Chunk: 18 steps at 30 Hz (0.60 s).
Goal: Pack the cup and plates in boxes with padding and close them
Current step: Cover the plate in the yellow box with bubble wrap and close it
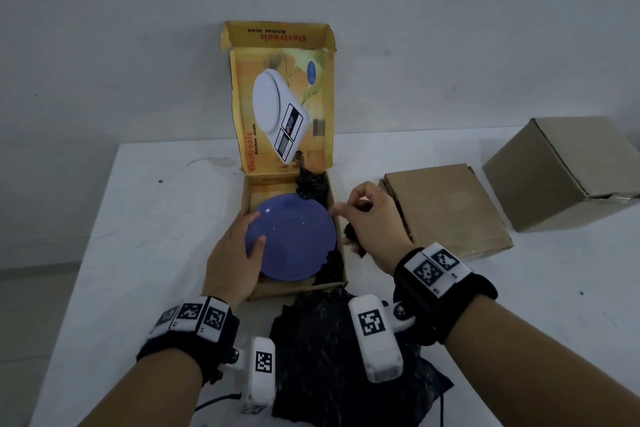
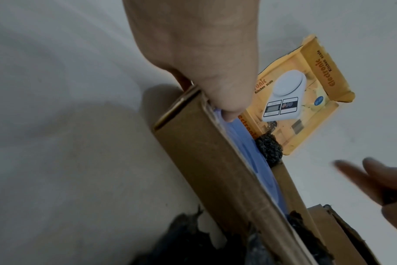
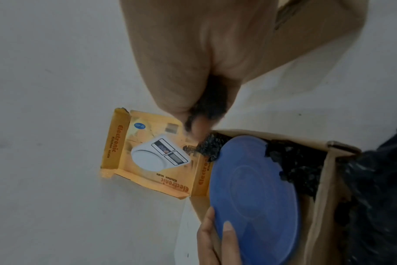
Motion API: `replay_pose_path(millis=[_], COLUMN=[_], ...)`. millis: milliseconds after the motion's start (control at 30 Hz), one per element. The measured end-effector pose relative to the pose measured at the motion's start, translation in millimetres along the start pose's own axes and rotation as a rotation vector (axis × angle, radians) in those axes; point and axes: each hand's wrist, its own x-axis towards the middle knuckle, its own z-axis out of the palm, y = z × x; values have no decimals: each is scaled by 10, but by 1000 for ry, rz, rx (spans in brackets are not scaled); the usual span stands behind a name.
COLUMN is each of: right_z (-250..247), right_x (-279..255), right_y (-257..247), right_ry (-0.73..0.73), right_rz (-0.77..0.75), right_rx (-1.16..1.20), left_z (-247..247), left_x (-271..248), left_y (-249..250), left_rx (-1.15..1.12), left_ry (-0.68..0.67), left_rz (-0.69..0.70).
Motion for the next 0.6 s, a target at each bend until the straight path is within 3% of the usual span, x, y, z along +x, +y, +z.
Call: replay_pose_path(millis=[100,267,367,433,500,600], right_z=[77,216,265,254,222,198], right_x=[17,-94,-163,-231,-286,-285], right_y=[-5,108,232,291,348,347], right_ry=[49,-241,-279,-366,-470,-592], right_rz=[-86,-191,-344,-403,-554,-515], right_rx=[-211,-325,-583,-813,-969,-1045], left_z=[-2,14,28,24,17,23], left_x=[6,13,10,10,16,27], left_y=[-6,-44,-67,-60,-49,-42], left_rx=[-8,-8,-15,-7,-1,8], left_ry=[14,29,35,35,27,29], left_rz=[8,28,53,64,64,54])
